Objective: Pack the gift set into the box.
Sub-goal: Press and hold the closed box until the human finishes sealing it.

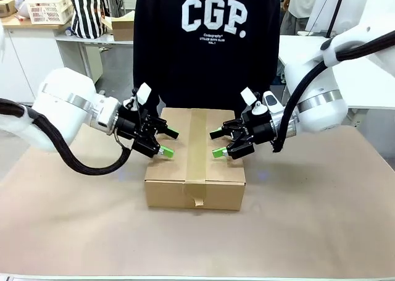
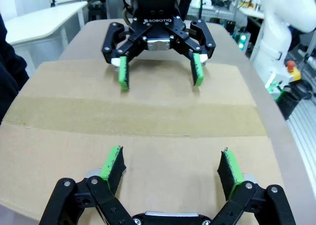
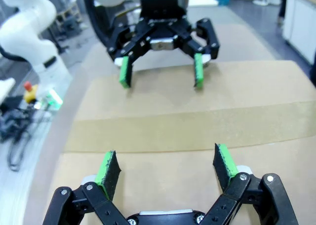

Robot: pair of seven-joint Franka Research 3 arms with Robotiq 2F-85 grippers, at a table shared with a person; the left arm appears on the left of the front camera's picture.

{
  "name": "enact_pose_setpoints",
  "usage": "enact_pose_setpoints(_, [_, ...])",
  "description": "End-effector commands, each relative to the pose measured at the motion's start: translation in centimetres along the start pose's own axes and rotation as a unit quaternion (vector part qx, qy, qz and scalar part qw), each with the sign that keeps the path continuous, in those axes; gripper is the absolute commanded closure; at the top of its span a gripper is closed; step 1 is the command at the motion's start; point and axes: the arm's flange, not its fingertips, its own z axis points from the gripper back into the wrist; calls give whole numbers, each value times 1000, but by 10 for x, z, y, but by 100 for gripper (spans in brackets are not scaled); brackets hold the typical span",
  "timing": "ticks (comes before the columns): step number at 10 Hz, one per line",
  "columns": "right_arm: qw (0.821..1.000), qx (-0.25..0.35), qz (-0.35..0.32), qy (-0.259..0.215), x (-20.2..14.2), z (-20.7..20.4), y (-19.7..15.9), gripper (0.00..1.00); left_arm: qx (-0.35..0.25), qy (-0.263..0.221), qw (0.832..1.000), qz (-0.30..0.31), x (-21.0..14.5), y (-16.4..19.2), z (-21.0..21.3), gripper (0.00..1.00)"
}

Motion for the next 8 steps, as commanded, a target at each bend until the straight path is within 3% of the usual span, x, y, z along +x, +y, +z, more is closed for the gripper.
enact_pose_setpoints(1, [992,35,-123,13,43,53,19,0,-27,10,995,91,43,-20,59,0])
enact_pose_setpoints(3, [971,5,-240,11,66,115,44,0,-52,11,979,199,68,-36,107,0])
enact_pose_setpoints(5, [933,-78,-350,13,57,188,70,0,-45,47,947,315,68,-58,143,0])
enact_pose_setpoints(6, [906,-143,-399,5,39,226,82,0,-6,62,933,356,59,-73,159,0])
enact_pose_setpoints(8, [820,-265,-507,-22,-12,286,103,0,80,-3,896,437,26,-101,204,0])
